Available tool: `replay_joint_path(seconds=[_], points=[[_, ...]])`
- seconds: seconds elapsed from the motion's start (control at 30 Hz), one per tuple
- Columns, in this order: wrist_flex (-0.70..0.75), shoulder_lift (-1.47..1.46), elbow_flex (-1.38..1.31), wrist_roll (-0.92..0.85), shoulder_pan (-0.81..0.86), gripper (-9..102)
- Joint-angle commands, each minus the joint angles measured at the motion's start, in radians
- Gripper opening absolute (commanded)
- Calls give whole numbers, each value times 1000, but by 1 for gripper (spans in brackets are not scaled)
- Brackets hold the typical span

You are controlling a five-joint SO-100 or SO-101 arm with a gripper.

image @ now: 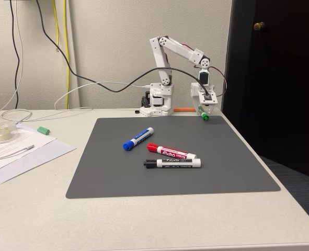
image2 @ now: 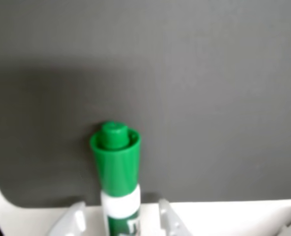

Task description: Pick up the green marker.

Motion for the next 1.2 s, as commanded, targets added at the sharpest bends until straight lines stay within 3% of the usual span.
replay_joint_path(seconds=[0.0,1.17], points=[[2,-21,-26,-28,-12,23],[-9,-74,-35,-38,-46,10]])
